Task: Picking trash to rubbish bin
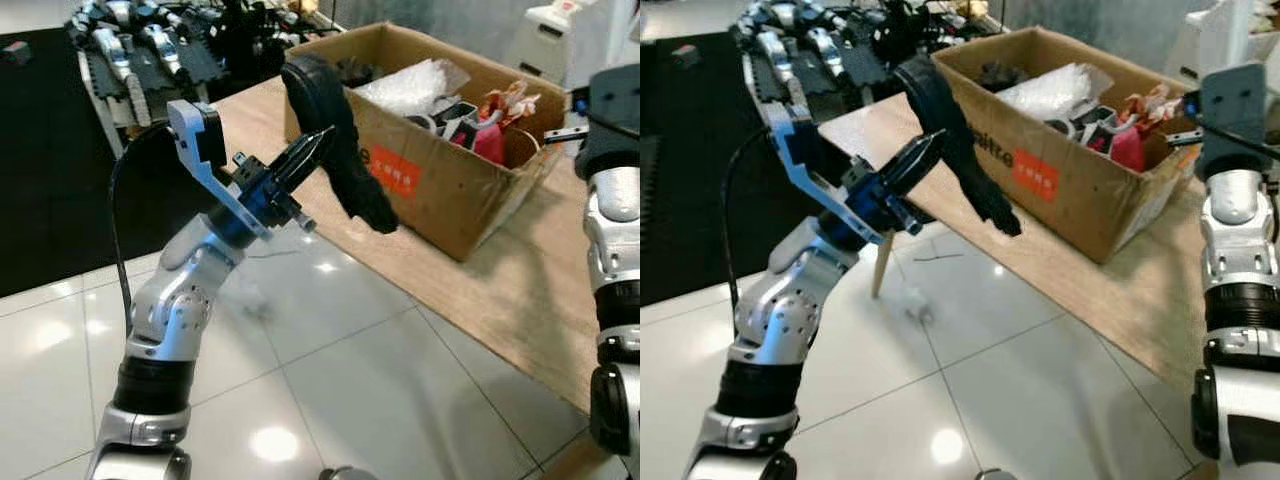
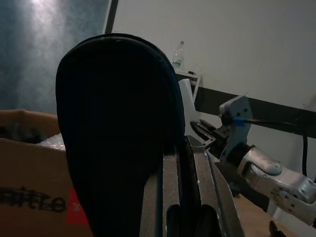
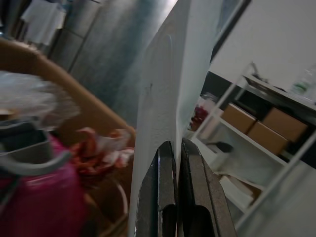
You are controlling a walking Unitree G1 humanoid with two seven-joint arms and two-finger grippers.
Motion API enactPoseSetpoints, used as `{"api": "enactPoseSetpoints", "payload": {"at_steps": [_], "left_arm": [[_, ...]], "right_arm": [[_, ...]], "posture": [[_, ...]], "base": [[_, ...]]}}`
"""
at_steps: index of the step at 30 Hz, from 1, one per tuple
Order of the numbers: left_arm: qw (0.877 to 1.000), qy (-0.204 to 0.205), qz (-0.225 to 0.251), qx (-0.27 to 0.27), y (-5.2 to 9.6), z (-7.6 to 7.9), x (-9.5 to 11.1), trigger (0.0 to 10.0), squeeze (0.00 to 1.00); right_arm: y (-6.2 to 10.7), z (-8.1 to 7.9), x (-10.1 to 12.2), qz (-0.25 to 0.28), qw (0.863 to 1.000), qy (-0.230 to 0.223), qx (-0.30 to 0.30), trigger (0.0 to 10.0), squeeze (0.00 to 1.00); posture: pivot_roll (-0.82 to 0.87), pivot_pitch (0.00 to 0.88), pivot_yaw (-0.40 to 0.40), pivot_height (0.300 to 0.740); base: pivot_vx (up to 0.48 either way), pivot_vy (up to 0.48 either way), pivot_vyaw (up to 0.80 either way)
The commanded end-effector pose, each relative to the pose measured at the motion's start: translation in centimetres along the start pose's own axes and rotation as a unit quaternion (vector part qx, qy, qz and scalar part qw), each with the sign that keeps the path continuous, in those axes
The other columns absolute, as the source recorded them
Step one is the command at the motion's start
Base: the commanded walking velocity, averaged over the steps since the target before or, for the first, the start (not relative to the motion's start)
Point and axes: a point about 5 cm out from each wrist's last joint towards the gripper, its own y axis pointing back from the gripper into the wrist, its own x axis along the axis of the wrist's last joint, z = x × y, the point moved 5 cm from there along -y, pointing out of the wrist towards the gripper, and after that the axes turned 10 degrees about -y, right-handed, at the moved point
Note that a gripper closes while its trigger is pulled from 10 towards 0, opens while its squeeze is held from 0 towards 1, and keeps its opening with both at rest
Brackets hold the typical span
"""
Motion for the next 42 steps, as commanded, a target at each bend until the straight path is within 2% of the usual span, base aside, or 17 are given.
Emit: {"api": "enactPoseSetpoints", "payload": {"at_steps": [1, 7, 13, 18, 20, 29, 37, 42], "left_arm": [[1.0, -0.007, 0.013, -0.005, -0.2, 0.3, 0.5, 10.0, 0.0], [1.0, -0.01, 0.023, 0.006, -0.1, -0.2, 0.7, 10.0, 0.0], [1.0, -0.008, 0.023, 0.015, -0.1, -0.7, 0.6, 10.0, 0.0], [1.0, -0.01, 0.025, 0.013, -0.1, -0.7, 0.7, 10.0, 0.0], [1.0, -0.011, 0.025, 0.013, -0.1, -0.6, 0.7, 10.0, 0.0], [1.0, -0.01, 0.027, 0.007, 0.0, -0.3, 0.6, 10.0, 0.0], [1.0, -0.008, 0.025, 0.003, -0.1, -0.1, 0.5, 10.0, 0.0], [1.0, -0.002, 0.031, 0.001, -0.1, 0.0, 0.7, 10.0, 0.0]], "right_arm": [[0.1, -0.1, 0.6, 0.011, 1.0, 0.02, 0.009, 10.0, 0.0], [0.1, 0.1, 1.1, 0.02, 1.0, 0.016, 0.01, 10.0, 0.0], [0.2, -0.2, 1.1, 0.015, 1.0, 0.014, 0.016, 10.0, 0.0], [0.2, -0.8, 1.2, 0.01, 1.0, -0.011, 0.023, 10.0, 0.0], [0.2, -1.0, 1.3, 0.008, 0.999, -0.024, 0.026, 10.0, 0.0], [0.1, -0.6, 1.5, 0.006, 0.999, -0.031, 0.019, 10.0, 0.0], [0.1, 0.3, 1.9, 0.01, 1.0, -0.027, 0.001, 10.0, 0.0], [0.1, 0.1, 2.7, 0.024, 0.999, -0.039, 0.013, 10.0, 0.0]], "posture": [[-0.01, 0.106, -0.013, 0.74], [-0.02, 0.109, -0.011, 0.74], [-0.02, 0.107, -0.014, 0.74], [-0.03, 0.106, -0.016, 0.74], [-0.03, 0.104, -0.018, 0.74], [-0.02, 0.108, -0.019, 0.74], [-0.02, 0.113, -0.017, 0.74], [-0.03, 0.116, -0.015, 0.74]], "base": [[0.0, 0.0, 0.0], [0.0, 0.0, 0.0], [0.409, 0.0, 0.0], [0.428, 0.0, 0.0], [0.42, 0.0, -0.8], [0.411, 0.0, -0.8], [0.365, 0.0, -0.8], [0.0, 0.0, -0.8]]}}
